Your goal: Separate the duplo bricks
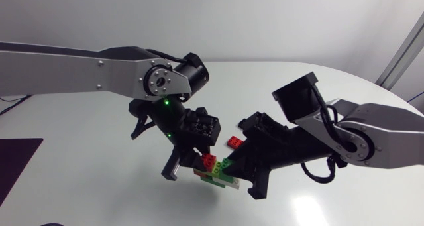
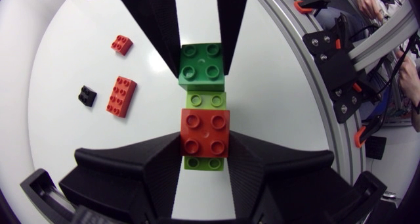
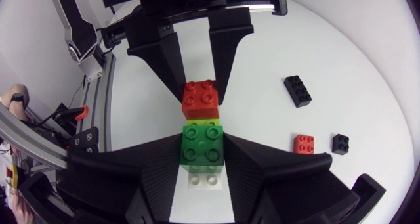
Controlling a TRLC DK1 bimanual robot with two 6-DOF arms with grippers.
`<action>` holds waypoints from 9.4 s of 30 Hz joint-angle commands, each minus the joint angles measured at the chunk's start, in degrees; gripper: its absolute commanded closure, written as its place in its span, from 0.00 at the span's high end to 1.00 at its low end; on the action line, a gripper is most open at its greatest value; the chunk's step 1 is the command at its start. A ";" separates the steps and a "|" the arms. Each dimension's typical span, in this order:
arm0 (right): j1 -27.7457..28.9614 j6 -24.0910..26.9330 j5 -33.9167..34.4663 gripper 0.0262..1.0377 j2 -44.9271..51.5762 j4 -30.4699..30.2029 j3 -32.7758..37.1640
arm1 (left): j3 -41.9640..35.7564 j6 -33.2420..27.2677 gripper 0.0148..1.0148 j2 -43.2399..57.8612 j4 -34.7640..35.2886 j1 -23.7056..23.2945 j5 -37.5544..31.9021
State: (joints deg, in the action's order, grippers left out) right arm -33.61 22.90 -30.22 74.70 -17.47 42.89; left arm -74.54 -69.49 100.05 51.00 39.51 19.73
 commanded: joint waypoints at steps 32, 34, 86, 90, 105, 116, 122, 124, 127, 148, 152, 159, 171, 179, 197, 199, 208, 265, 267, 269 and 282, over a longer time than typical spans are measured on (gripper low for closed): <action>7.68 -3.38 -4.68 0.29 -10.27 -5.99 -0.88 | 1.15 1.03 0.15 7.09 -2.22 -1.54 -2.41; 7.77 -3.30 -4.59 0.29 -10.98 -6.17 -1.23 | 0.71 1.12 0.15 8.06 -2.05 -1.63 -2.32; 11.54 -10.94 -11.09 0.29 -21.61 -2.30 1.58 | -15.81 6.21 0.57 7.44 12.01 -3.91 36.96; 11.54 -10.94 -11.00 0.29 -21.61 -2.30 1.40 | -16.51 6.30 0.48 7.62 12.01 -4.44 38.63; 10.93 -11.21 -10.92 0.29 -21.52 -1.16 -0.09 | -17.57 6.21 0.22 8.32 12.19 -4.44 41.45; 10.93 -11.21 -10.65 0.29 -20.91 -0.63 -0.36 | -17.57 5.42 0.46 7.70 13.95 -4.53 41.53; 10.93 -11.21 -10.56 0.29 -20.91 -0.72 -0.27 | -17.48 4.81 0.64 7.26 14.65 -3.91 41.53; 10.93 -11.21 -10.56 0.29 -20.91 -0.72 -0.27 | -17.39 4.72 0.66 7.09 14.65 -3.65 41.53; 10.93 -11.21 -10.56 0.29 -20.91 -0.72 -0.27 | -17.57 4.81 0.66 7.00 14.65 -3.38 41.53; 10.40 -11.21 -10.65 0.29 -21.35 -1.25 -0.79 | -18.97 5.60 0.26 7.18 14.30 -3.38 41.62; 10.31 -11.21 -10.65 0.29 -21.35 -0.98 -1.32 | -18.80 5.60 0.17 7.18 13.86 -3.38 41.62; 15.85 -12.17 -19.00 0.29 -17.92 -2.74 1.31 | -15.19 5.25 0.16 5.68 10.87 -1.98 39.51; 26.57 -10.77 -25.68 0.29 -17.39 -5.11 4.48 | -13.17 5.25 0.16 5.07 9.11 -2.42 36.96; 28.86 3.47 -12.15 0.29 -17.22 -8.10 -2.90 | -13.79 5.77 0.16 4.63 8.32 -3.73 36.88; 40.02 19.29 1.39 0.29 -4.21 4.38 -16.97 | -12.29 13.60 0.16 5.42 -1.87 -2.50 36.08; 41.69 20.52 0.95 0.29 -0.52 6.22 -17.49 | -11.85 14.04 0.16 5.42 -2.58 -2.42 36.08; 42.22 22.37 -1.07 0.30 6.87 13.08 -20.04 | -10.36 16.50 0.16 5.59 -5.92 -1.27 35.38; 24.29 13.32 -11.62 0.86 -23.54 -17.77 -2.73 | -11.68 23.79 0.20 8.49 -12.86 6.37 28.35; 24.11 13.32 -11.53 0.82 -23.54 -17.77 -2.82 | -11.59 23.70 0.20 8.49 -12.86 6.37 28.35; 24.11 13.40 -11.53 0.78 -23.54 -17.77 -2.90 | -11.50 23.62 0.20 8.49 -12.86 6.37 28.35; 24.11 14.19 -12.15 0.30 -24.07 -18.12 -4.49 | -11.85 23.35 0.27 8.14 -12.24 6.11 28.26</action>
State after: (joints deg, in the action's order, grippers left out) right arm -9.54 37.26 -43.46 50.72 -35.81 39.94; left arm -85.14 -46.41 106.96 37.65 45.58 47.09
